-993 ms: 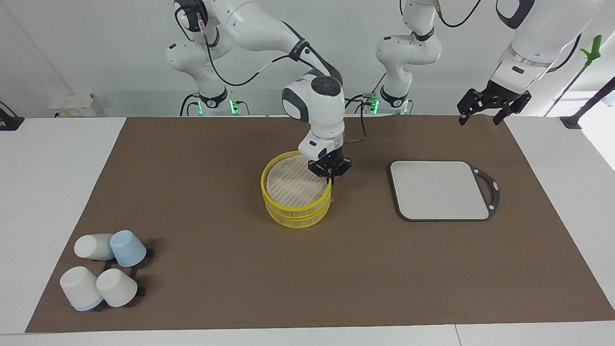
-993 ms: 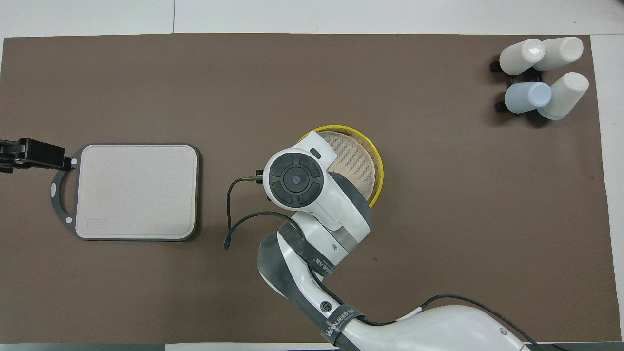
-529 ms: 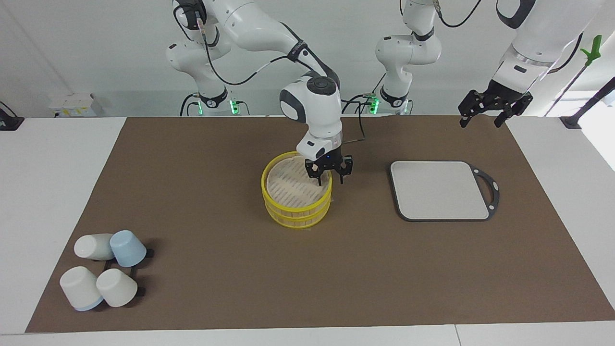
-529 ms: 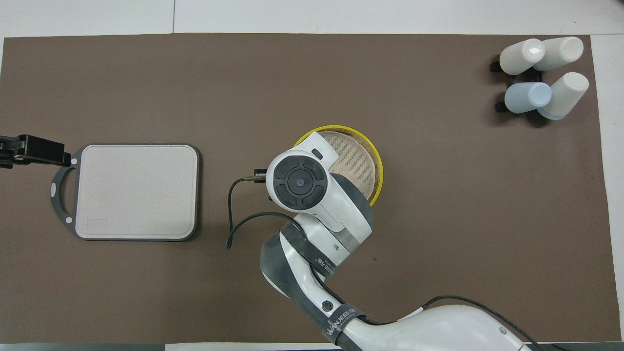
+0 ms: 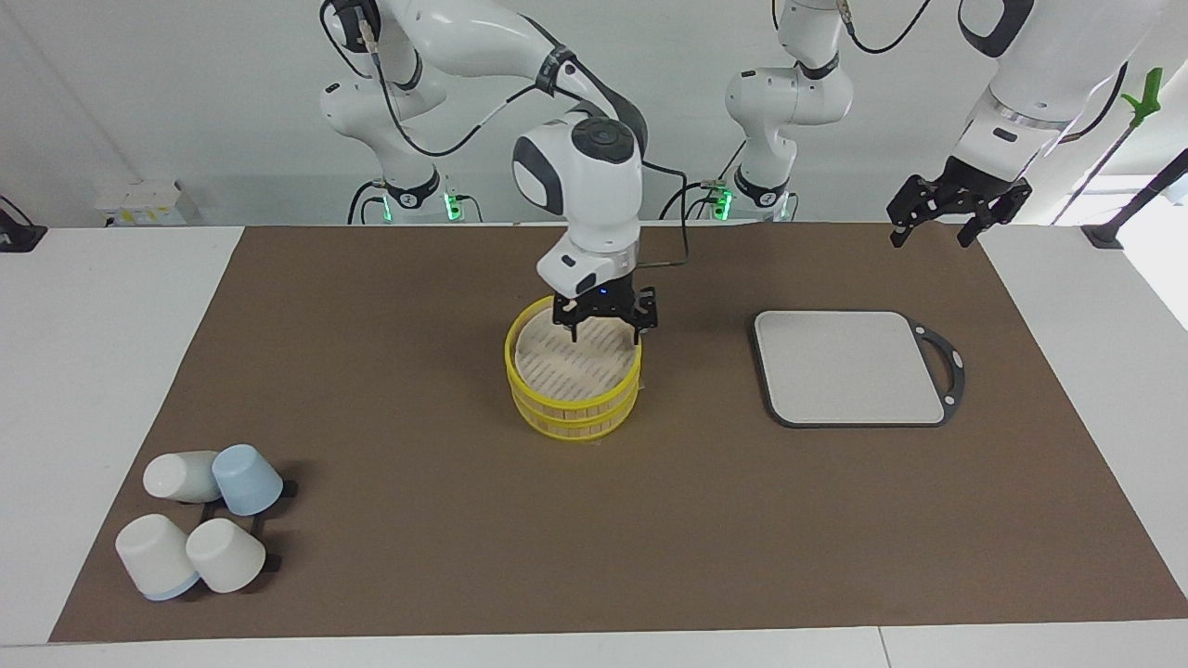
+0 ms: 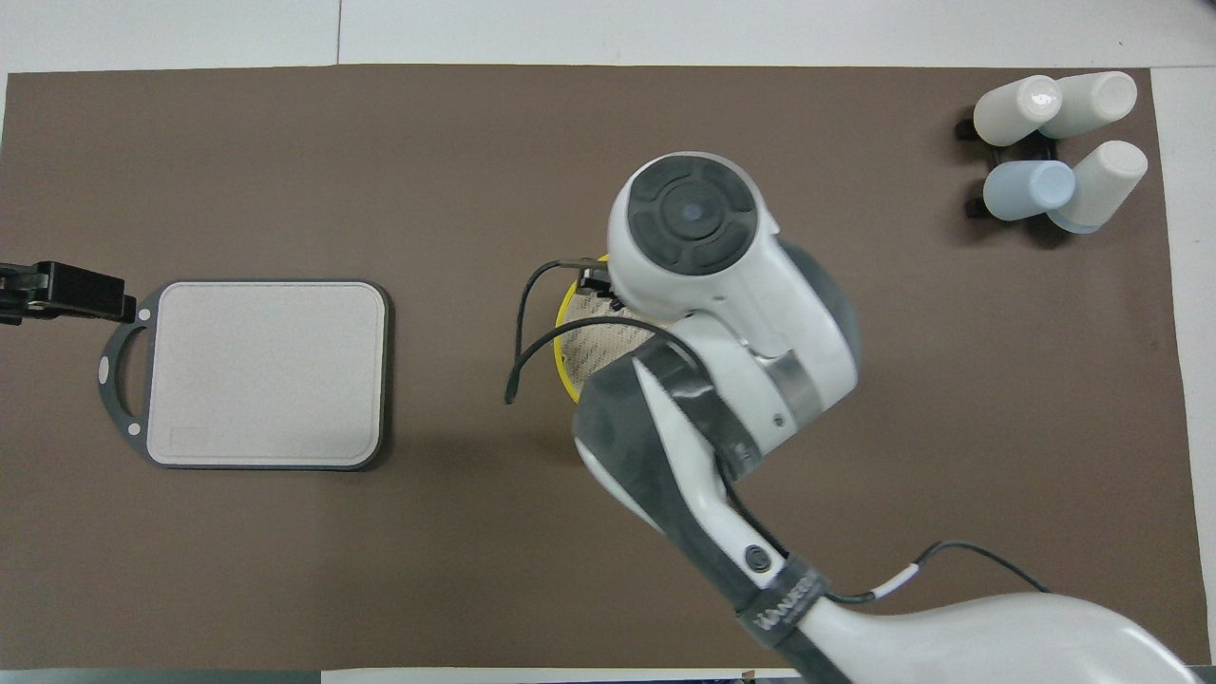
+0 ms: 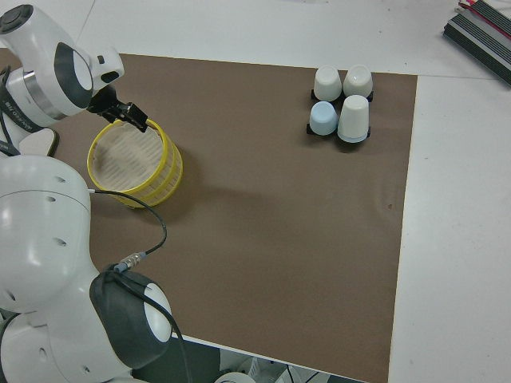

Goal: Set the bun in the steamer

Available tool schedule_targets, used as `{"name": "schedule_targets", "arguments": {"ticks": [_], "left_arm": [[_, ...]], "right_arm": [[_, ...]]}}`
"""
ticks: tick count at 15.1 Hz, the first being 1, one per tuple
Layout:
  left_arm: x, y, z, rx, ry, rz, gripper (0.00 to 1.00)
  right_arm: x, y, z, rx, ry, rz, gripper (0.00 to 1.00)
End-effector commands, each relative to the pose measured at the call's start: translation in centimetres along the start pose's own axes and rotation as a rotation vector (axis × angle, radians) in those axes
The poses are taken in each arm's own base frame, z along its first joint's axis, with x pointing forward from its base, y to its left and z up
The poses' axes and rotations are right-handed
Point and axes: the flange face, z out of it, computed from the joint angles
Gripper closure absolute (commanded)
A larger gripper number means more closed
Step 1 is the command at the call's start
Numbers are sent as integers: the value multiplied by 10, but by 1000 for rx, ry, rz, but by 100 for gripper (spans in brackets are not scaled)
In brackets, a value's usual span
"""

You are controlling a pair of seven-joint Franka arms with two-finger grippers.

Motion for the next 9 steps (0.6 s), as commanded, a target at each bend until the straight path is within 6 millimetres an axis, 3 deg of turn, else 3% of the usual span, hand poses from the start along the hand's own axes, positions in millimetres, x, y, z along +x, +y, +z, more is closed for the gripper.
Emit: {"name": "schedule_targets", "arguments": {"ticks": [1,2,4,9], "left_arm": [[-3,-1,1,19,13,16,0],[-3,-3,1,29,11,16,0],[-3,-3,1,33,12,16,0],[-3,-2,1,33,12,16,0]], "right_arm": [[-7,94,-42,-12,-47,-27,0],[-12,126,-52,-12,-65,-20,0],[-26,166,-63,-16,-88,-15,0],[-28,207,-65,-8,-101,-56,0]]}}
